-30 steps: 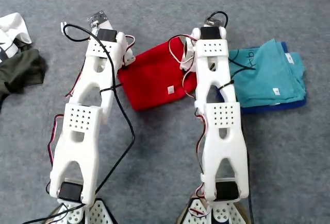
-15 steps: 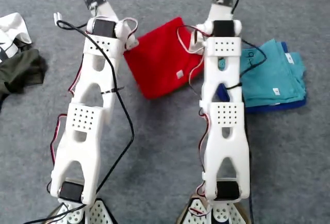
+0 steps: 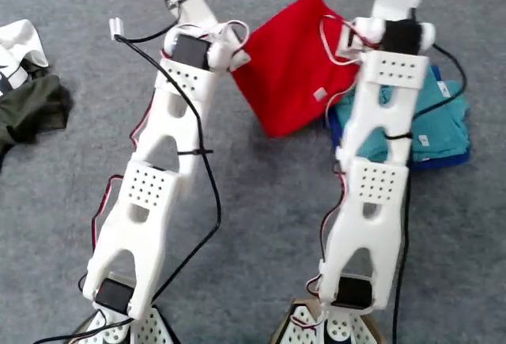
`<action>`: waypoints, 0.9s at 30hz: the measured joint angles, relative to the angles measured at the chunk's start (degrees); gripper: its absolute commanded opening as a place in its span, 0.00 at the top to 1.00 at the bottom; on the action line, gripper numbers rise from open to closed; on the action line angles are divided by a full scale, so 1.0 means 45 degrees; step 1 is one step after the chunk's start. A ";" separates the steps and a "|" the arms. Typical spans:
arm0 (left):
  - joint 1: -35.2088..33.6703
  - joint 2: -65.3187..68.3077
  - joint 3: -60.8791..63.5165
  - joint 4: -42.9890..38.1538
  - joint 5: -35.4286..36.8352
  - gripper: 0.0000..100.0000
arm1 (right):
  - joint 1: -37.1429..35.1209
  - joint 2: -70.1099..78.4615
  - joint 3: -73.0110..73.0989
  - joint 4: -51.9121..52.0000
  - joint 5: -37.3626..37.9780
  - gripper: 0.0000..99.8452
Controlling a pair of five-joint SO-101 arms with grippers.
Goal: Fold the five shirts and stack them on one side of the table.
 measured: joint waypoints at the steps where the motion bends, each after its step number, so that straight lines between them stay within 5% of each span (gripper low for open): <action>1: 0.0195 0.0000 0.0000 -0.0215 0.0000 0.98 | 0.0195 -0.0195 0.0176 0.0000 0.0176 1.00; 13: 0.2227 0.0000 0.1094 -0.3751 -0.0195 0.98 | 0.2813 -0.2637 0.4474 0.0000 0.1602 1.00; 27: 0.3419 0.0000 0.3438 -0.7150 -0.0020 0.95 | 0.4708 -0.2286 0.4708 -0.0430 0.2247 1.00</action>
